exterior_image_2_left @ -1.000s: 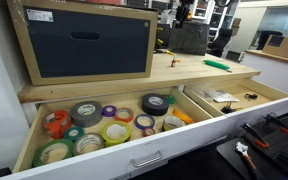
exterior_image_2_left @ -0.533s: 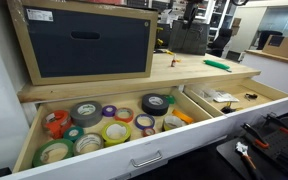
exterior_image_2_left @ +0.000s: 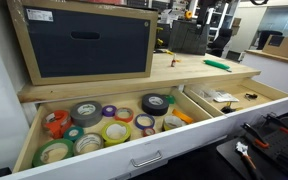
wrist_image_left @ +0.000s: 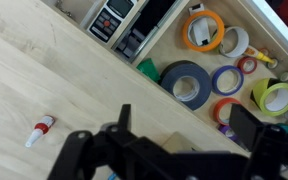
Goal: Pick up the orange masking tape and put it inside the top left drawer
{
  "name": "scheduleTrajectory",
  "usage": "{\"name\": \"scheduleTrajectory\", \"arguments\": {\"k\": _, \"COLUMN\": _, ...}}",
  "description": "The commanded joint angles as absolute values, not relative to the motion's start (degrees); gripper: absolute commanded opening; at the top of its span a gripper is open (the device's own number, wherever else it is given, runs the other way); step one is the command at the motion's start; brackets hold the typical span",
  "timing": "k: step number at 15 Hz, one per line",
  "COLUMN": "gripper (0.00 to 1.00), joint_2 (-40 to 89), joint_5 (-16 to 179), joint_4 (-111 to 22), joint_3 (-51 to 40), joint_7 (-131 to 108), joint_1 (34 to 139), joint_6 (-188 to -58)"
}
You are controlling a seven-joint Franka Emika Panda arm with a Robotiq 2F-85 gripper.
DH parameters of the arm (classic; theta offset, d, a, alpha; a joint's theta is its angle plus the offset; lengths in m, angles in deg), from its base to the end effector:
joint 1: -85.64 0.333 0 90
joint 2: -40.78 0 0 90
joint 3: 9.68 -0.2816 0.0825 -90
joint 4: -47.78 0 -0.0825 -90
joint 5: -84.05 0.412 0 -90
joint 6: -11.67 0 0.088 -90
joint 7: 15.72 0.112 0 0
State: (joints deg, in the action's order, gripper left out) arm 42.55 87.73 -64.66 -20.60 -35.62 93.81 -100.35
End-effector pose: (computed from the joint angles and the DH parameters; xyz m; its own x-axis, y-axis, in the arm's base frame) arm 0.5456 0.1942 0.4387 0.7917 0.6097 0.0395 0.6109 -0.7905 -0.0433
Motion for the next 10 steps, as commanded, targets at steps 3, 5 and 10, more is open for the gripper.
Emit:
{"name": "scheduleTrajectory", "arguments": {"k": 3, "gripper": 1.00, "joint_2": 42.50, "joint_5": 87.70, "joint_4": -64.54, "joint_3": -20.02, "joint_7": -35.56, "joint_1": 94.43, "joint_6": -100.18}}
{"name": "scheduleTrajectory", "arguments": {"k": 5, "gripper": 1.00, "joint_2": 42.06, "joint_5": 87.06, "joint_4": -64.29, "joint_3": -20.09, "joint_7": -34.83, "joint_1": 94.45, "joint_6": -100.91}}
{"name": "scheduleTrajectory", "arguments": {"k": 10, "gripper": 1.00, "joint_2": 42.69, "joint_5": 84.80, "joint_4": -67.84, "joint_3": -21.13, "joint_7": -29.03, "joint_1": 95.53, "joint_6": -105.87}}
